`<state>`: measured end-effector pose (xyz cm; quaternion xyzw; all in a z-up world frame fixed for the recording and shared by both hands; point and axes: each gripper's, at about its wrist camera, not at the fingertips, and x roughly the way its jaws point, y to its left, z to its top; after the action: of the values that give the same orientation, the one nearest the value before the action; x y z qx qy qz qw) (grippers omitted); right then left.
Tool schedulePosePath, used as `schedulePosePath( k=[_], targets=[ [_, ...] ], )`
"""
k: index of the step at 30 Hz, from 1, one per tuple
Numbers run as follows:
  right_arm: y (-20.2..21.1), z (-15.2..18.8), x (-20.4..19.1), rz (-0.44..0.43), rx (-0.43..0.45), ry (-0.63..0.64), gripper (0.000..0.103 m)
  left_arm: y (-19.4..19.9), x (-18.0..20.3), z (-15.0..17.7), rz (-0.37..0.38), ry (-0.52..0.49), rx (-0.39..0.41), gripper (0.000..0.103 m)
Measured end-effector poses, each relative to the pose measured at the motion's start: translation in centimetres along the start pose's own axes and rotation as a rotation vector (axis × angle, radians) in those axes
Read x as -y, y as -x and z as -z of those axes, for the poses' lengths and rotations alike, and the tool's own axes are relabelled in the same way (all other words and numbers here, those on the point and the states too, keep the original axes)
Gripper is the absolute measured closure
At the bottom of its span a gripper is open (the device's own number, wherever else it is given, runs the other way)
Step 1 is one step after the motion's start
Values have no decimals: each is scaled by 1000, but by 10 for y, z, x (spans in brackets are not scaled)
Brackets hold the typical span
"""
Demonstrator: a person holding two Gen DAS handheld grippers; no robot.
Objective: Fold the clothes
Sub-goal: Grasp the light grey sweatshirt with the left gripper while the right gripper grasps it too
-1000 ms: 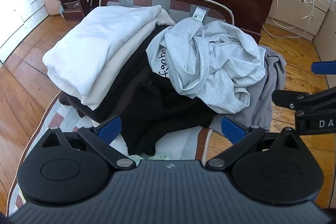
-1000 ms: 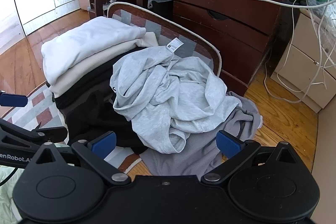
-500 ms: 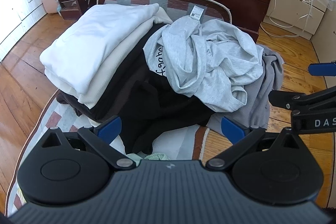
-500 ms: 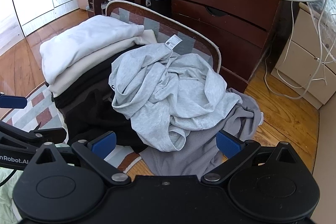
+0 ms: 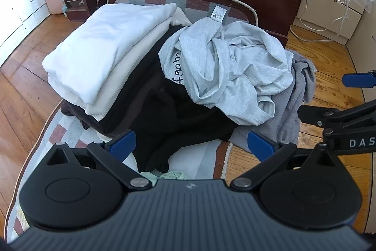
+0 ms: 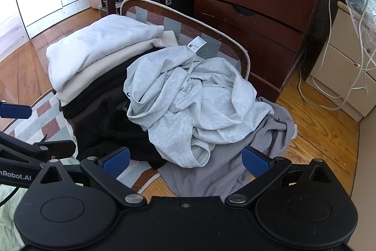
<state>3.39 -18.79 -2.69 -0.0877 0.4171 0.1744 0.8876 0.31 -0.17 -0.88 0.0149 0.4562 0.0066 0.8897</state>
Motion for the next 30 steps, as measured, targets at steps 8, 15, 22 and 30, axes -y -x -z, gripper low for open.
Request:
schedulePosePath(
  k=[8,15,22,30],
  targets=[
    [-5,1,8,-44,19,-22,8,-22,-18,7,-64,62,65,0],
    [-54,-6,31,-174,0,-117,50,-71,-22,10,-27,28,108,0],
    [-121,-19,49,-193,4,-196,72,-116,-30,7,151,106,108,23],
    [-161,-33,87,-154,87,-171,55,-161,-25,-36,143,48,162,29]
  ],
)
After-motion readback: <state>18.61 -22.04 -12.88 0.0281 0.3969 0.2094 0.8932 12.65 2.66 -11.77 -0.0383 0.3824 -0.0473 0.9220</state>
